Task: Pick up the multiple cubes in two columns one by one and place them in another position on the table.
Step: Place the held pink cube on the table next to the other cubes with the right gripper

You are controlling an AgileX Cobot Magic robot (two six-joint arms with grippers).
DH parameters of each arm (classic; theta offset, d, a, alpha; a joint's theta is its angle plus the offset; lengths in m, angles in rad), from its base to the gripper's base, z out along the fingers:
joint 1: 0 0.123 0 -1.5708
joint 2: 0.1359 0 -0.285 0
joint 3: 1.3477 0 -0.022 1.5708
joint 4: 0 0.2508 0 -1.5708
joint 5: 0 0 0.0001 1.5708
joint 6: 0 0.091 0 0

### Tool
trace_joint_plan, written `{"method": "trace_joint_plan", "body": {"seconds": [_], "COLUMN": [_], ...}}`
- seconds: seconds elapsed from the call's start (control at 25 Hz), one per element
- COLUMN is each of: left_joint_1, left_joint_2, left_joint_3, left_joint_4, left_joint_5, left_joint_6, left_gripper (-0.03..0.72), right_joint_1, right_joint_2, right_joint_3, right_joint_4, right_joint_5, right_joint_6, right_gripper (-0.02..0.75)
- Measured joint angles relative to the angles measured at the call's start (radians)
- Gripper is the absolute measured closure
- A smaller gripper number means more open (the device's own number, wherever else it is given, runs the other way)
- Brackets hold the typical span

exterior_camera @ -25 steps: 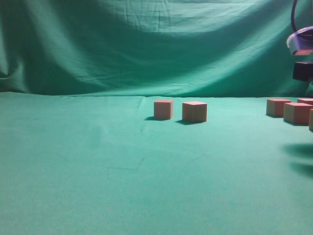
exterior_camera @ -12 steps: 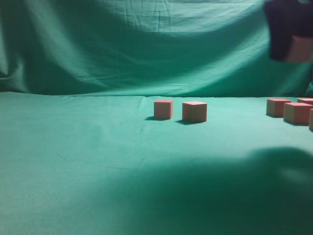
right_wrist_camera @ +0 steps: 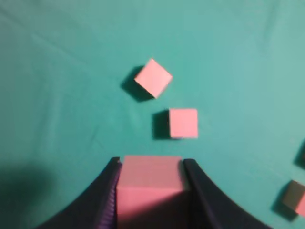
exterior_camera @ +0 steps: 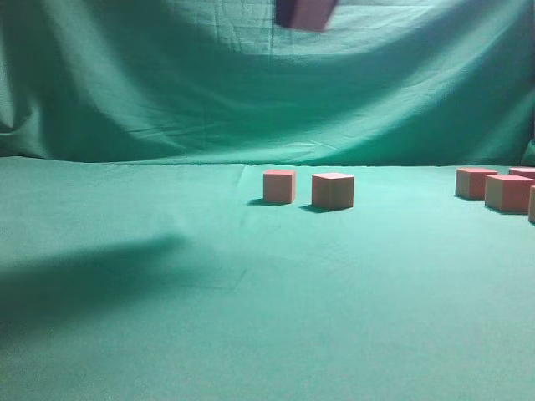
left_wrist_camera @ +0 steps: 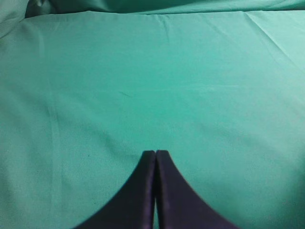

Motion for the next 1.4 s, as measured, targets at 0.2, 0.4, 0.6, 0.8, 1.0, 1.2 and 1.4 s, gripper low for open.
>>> {"method": "trace_joint_plan", "body": {"seconds": [0.2, 0.4, 0.6, 0.8, 1.0, 1.2, 1.4], "left_joint_1": [0.0, 0.0, 0.0, 0.0, 0.0, 0.0, 0.0], "left_joint_2": [0.0, 0.0, 0.0, 0.0, 0.0, 0.0, 0.0], "left_joint_3": [0.0, 0.0, 0.0, 0.0, 0.0, 0.0, 0.0], "left_joint_4": [0.0, 0.0, 0.0, 0.0, 0.0, 0.0, 0.0], "left_joint_5": [0.0, 0.0, 0.0, 0.0, 0.0, 0.0, 0.0], "left_joint_6": [0.0, 0.0, 0.0, 0.0, 0.0, 0.0, 0.0], "left_gripper": [0.688, 0.688, 0.688, 0.688, 0.688, 0.688, 0.688], "right_joint_1": [0.066, 0.098, 0.098, 0.108, 0.111, 0.111, 0.111], "right_joint_2": [0.196, 0.326, 0.403, 0.439, 0.454, 0.476, 0.496], "right_joint_3": [-0.224, -0.315, -0.321, -0.321, -0.326, -0.33, -0.33], "right_joint_4": [0.036, 0.034, 0.011, -0.092, -0.143, -0.149, -0.15], "right_joint_5": [0.006, 0.006, 0.008, -0.019, -0.078, -0.086, -0.082], "right_joint_6": [0.0, 0.036, 0.123, 0.197, 0.268, 0.32, 0.336], "right_gripper": [0.47, 0.47, 0.47, 0.47, 0.47, 0.47, 0.47]}}
